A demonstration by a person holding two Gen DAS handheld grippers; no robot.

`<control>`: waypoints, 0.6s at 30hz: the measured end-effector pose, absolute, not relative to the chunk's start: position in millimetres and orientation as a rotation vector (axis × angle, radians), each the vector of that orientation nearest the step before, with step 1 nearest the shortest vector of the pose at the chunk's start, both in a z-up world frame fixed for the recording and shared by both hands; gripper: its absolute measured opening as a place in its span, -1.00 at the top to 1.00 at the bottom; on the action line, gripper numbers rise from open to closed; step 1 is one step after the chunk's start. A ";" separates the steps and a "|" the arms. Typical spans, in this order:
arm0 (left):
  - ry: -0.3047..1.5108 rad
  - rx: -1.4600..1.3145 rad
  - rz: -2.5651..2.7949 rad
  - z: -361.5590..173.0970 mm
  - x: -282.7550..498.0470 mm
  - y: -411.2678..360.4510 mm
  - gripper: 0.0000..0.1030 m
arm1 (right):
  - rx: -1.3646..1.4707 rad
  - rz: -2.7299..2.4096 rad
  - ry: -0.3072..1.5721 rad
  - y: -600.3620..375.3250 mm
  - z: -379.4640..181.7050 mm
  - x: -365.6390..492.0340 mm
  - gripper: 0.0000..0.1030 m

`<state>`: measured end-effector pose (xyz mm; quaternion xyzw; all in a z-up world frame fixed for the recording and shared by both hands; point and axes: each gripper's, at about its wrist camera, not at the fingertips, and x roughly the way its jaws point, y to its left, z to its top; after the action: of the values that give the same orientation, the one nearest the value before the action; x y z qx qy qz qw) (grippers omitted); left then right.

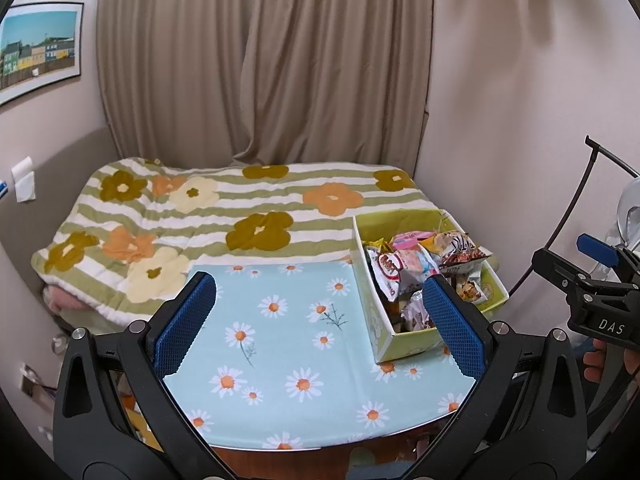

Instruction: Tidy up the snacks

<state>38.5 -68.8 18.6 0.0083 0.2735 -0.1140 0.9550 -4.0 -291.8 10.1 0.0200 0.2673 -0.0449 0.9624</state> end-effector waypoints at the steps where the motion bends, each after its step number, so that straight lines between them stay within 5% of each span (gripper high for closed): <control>1: 0.556 0.016 -0.231 18.6 38.6 -68.8 -0.99 | 0.040 -0.091 0.543 -291.6 10.1 -3.9 -0.99; 18: 0.519 0.042 -0.161 14.0 48.4 -66.9 -0.99 | 0.038 -0.086 0.565 -297.0 3.8 7.8 -0.99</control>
<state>48.4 -66.9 14.0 0.0208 0.2564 -0.0794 0.9631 7.8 -297.0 3.8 0.0188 0.2787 -0.0426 0.9592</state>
